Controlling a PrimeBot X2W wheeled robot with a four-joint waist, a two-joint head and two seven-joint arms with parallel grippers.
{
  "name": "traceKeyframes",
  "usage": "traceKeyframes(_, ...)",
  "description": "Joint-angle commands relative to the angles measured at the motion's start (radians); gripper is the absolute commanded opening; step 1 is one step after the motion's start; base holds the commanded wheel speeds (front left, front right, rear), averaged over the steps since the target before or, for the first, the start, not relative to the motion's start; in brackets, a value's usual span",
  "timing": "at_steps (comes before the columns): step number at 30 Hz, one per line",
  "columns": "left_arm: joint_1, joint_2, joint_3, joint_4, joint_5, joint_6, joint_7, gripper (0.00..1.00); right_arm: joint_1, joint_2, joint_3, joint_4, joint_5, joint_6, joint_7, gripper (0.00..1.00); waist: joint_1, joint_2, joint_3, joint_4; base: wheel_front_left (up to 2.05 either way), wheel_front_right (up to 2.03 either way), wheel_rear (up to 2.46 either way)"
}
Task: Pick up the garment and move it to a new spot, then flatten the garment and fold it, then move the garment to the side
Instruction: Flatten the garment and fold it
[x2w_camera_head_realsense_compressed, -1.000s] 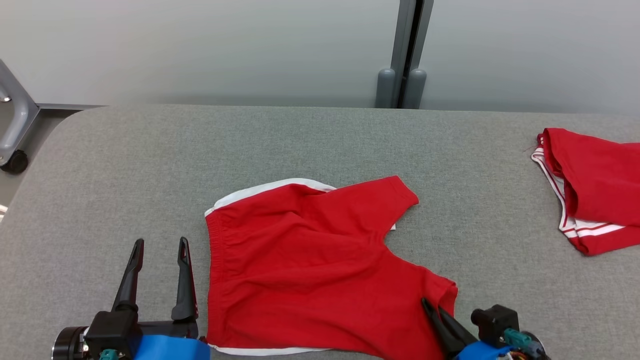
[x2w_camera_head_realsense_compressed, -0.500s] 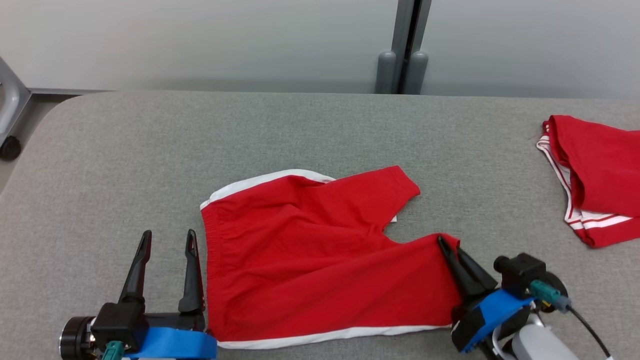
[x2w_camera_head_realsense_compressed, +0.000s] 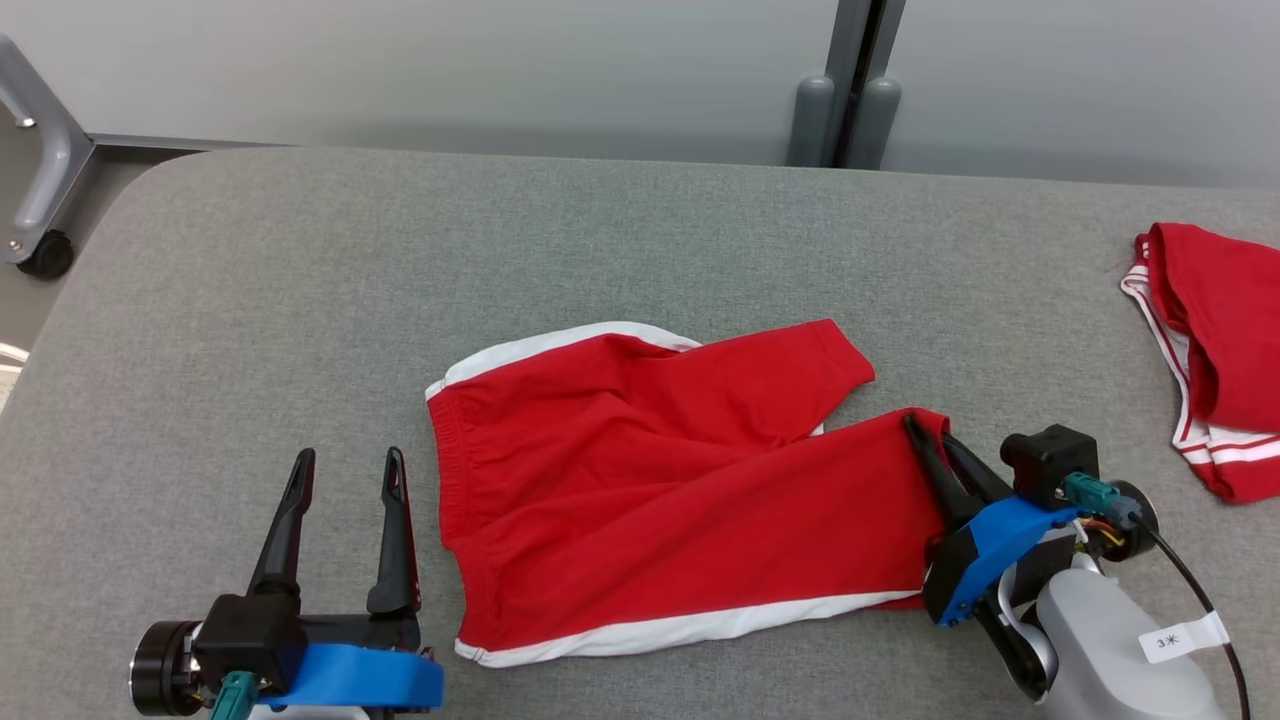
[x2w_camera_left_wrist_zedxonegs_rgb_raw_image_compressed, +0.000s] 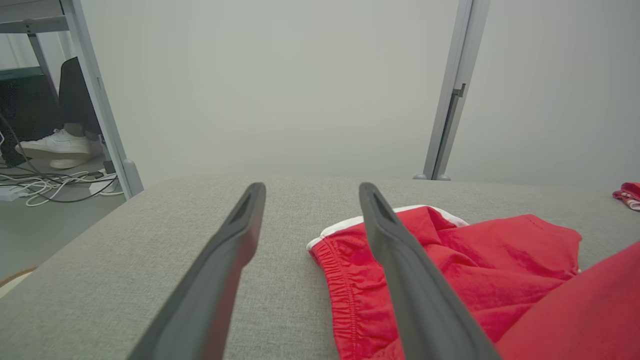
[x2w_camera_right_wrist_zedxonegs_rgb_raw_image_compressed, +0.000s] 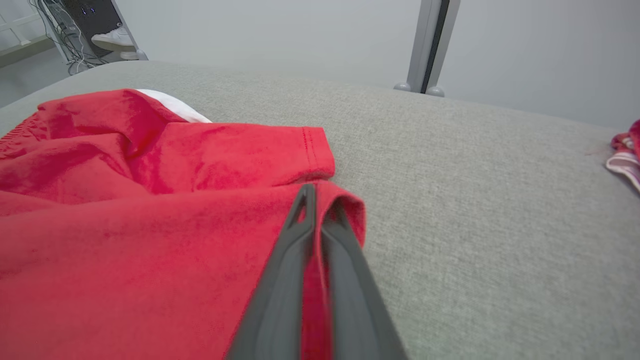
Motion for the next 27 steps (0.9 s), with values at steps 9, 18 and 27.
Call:
traceKeyframes(9, 0.009, 0.0, 0.017, 0.0, 0.011, 0.009, -0.002, 1.0, 0.063, -0.026, -0.129, -0.063, -0.02, 0.0, -0.003, 1.0, -0.0001, -0.0001, -0.022, -0.05, 0.0, 0.0, 0.0)
traceKeyframes(18, 0.021, 0.0, 0.034, -0.001, 0.024, 0.002, -0.002, 1.0, 0.185, -0.001, -0.28, -0.273, -0.086, 0.0, -0.003, 1.0, -0.0001, -0.0001, -0.051, -0.087, 0.0, 0.0, 0.0)
traceKeyframes(27, 0.042, -0.001, 0.054, 0.022, 0.042, -0.009, -0.002, 1.0, 0.33, 0.067, -0.32, -0.436, -0.137, 0.0, -0.003, 1.0, -0.0001, -0.0001, -0.097, -0.096, 0.0, 0.0, 0.0)
